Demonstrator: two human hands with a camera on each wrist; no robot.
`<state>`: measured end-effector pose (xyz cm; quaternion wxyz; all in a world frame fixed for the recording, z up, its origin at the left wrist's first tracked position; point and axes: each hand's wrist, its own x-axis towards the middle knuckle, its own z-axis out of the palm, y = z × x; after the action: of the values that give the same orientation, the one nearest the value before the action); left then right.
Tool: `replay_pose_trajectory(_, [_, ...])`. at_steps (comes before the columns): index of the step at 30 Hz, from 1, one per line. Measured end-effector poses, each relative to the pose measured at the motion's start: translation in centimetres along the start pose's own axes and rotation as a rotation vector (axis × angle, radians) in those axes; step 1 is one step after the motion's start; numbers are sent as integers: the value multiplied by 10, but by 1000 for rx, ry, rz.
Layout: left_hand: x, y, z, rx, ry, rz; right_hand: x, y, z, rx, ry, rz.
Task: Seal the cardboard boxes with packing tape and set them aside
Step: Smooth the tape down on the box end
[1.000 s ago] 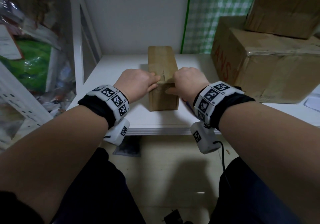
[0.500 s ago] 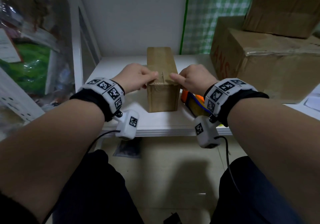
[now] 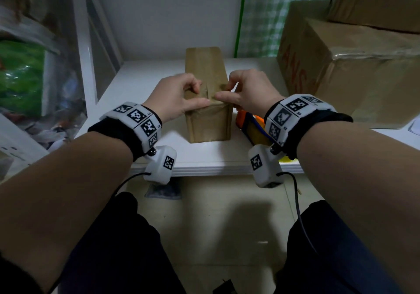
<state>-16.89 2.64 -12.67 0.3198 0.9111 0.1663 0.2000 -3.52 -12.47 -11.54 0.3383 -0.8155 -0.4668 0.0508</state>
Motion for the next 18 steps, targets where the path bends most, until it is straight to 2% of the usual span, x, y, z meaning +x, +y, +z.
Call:
replay_pose_trajectory(8, [-2, -2, -2, 202, -24, 131, 1, 4, 5, 35, 21, -12])
replay_pose_trajectory(13, [-6, 4, -3, 348, -54, 151, -2, 3, 2, 14, 9, -6])
replay_pose_trajectory(16, [-4, 10, -5, 453, -61, 94, -4, 3, 0, 32, -6, 8])
replay_pose_trajectory(18, [-2, 18, -2, 506, 6, 43, -5, 4, -1, 35, -10, 5])
